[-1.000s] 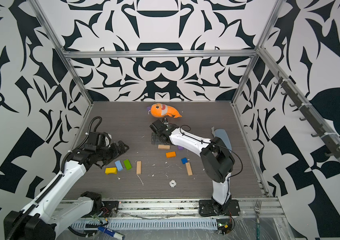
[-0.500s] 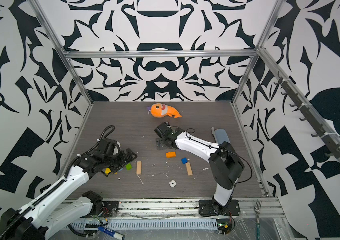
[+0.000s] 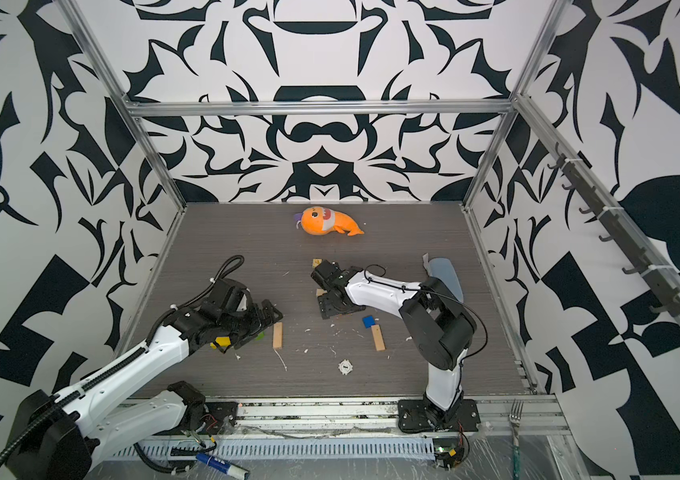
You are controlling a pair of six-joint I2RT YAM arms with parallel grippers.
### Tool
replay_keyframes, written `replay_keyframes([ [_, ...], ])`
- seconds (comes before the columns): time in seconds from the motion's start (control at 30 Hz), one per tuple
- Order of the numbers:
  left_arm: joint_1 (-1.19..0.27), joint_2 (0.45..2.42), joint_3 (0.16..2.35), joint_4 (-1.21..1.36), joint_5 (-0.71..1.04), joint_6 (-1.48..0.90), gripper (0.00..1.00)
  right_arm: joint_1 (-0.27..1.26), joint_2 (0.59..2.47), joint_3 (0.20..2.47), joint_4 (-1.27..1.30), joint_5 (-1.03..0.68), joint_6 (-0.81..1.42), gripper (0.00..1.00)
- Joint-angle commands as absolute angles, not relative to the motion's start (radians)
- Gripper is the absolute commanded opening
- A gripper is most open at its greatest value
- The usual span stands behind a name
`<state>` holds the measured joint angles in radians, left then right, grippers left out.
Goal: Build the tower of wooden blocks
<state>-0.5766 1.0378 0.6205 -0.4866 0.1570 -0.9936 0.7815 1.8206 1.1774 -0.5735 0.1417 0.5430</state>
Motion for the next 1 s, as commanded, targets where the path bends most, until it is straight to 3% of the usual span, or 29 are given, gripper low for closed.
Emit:
replay_keyframes([
  [0.0, -0.593, 1.056, 0.597, -0.457, 0.152, -1.023, 1.0, 0.789, 1.811, 1.163, -0.562, 0.14, 0.534, 0.83],
  [0.57, -0.701, 1.179, 0.595, -0.396, 0.109, -1.069, 0.99, 0.785, 1.818, 1.123, -0.559, 0.183, 0.582, 0.68],
  [0.97, -0.724, 1.25, 0.592, -0.365, 0.099, -1.083, 1.0, 0.684, 1.715, 0.992, -0.564, 0.216, 0.608, 0.66],
])
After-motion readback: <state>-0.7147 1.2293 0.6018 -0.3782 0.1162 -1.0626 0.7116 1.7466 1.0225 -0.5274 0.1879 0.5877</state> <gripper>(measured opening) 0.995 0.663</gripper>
